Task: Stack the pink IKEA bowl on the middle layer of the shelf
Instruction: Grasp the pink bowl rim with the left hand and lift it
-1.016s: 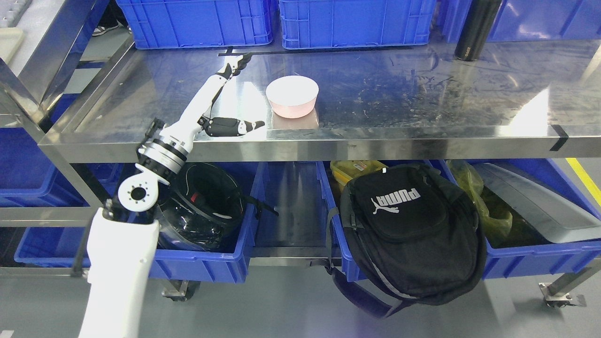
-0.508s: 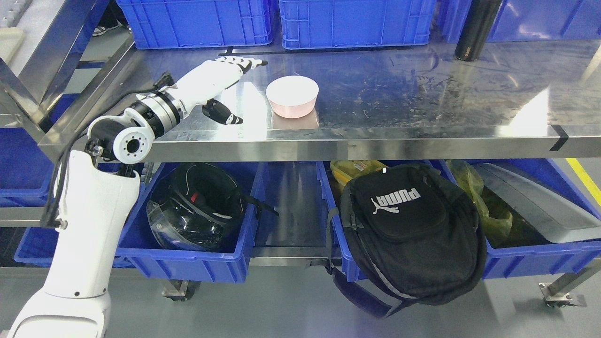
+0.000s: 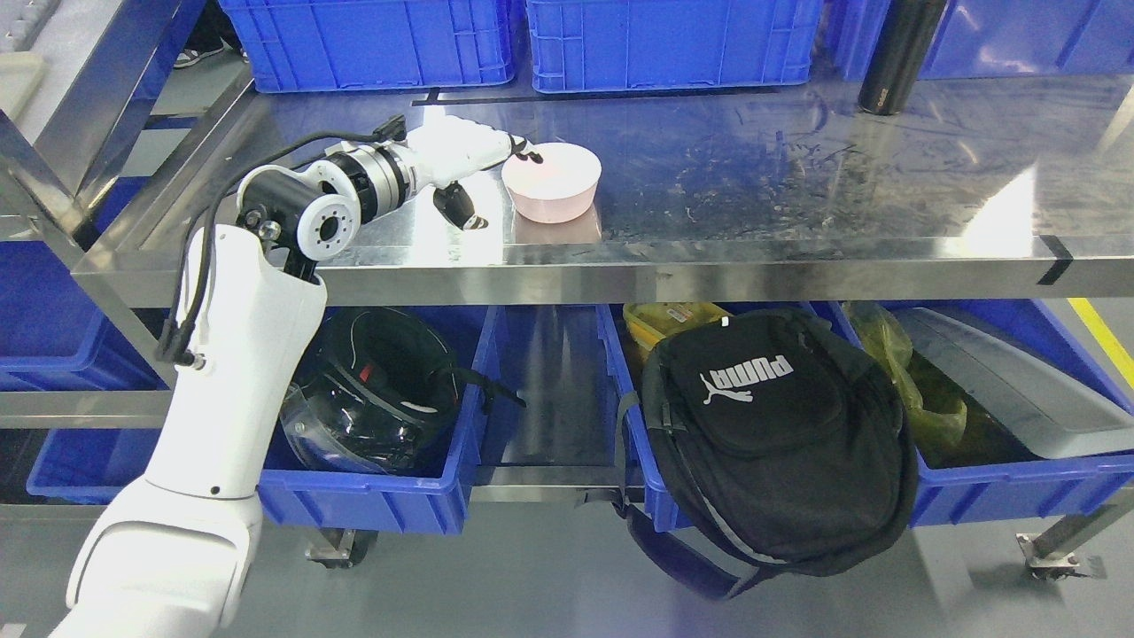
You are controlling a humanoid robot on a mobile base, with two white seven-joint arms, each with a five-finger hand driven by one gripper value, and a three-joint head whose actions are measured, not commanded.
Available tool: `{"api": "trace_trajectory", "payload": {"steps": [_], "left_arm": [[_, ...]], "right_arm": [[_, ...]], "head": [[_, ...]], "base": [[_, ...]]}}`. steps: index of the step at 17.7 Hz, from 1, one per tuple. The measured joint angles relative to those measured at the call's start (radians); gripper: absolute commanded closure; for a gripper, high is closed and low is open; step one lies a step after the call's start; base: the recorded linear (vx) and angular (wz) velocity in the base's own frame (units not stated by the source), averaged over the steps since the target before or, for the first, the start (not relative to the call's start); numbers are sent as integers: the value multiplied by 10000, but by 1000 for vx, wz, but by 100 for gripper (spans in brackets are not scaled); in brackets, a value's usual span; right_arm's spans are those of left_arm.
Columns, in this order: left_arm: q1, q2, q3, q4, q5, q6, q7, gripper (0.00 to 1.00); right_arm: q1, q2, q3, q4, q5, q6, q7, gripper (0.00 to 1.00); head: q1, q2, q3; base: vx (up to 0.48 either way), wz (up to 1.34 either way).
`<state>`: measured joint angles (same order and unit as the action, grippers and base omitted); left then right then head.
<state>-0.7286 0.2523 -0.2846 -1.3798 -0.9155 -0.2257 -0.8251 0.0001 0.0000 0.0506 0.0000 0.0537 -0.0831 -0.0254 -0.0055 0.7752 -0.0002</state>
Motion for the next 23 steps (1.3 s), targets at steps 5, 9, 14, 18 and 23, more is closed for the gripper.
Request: {"api": "trace_trajectory", "payload": {"steps": [5, 9, 14, 18, 23], "left_arm": [[-349, -578, -210, 986, -298, -45, 241, 36], [-529, -861, -292, 1615, -480, -54, 463, 38], [-809, -1185, -369, 2401, -585, -56, 653, 46], [-1020, -1417, -412, 3013, -622, -64, 687, 54], [-1121, -1597, -422, 3530, -636, -112, 723, 76]], "right_arm": [[-1, 0, 0, 0, 0, 0, 0, 0], [0, 0, 0, 0, 0, 0, 0, 0], [-1, 0, 0, 0, 0, 0, 0, 0], [-1, 0, 0, 0, 0, 0, 0, 0], [-1, 0, 0, 0, 0, 0, 0, 0]], "head": [[0, 0, 0], [0, 0, 0], [0, 0, 0], [0, 0, 0], [0, 0, 0]], "base": [[0, 0], [0, 0], [0, 0], [0, 0], [0, 0]]}}
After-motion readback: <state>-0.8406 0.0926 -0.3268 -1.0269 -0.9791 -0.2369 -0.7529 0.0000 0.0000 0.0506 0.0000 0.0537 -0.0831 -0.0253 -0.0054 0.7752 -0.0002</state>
